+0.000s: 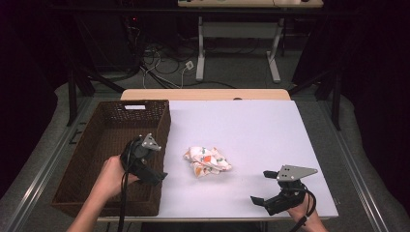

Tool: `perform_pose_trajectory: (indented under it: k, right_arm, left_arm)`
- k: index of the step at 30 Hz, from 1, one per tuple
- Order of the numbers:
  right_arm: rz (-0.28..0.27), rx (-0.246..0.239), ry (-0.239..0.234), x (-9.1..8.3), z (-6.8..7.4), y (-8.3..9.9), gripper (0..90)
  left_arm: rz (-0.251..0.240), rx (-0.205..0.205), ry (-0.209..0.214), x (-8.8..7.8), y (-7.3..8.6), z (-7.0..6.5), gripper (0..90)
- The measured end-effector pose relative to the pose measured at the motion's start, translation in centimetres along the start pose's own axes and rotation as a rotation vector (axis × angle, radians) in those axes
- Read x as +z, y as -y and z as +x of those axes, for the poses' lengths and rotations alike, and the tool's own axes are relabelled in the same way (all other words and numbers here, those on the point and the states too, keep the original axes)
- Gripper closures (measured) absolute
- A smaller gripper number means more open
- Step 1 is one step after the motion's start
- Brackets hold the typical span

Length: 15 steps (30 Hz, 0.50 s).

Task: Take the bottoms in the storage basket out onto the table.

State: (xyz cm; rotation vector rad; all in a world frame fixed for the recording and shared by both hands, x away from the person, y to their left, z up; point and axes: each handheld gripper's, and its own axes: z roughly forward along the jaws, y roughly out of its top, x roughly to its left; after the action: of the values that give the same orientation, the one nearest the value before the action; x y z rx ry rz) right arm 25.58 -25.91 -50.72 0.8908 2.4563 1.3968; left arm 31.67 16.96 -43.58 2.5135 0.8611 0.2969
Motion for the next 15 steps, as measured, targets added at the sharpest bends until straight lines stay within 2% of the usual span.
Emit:
perform_pose_trajectory:
  k: [15]
  right_arm:
    - [0.001, -0.002, 0.001, 0.0, 0.0, 0.0, 0.1]
  left_arm:
    - [-0.030, -0.046, -0.018, -0.6, 2.1, 0.3, 0.3]
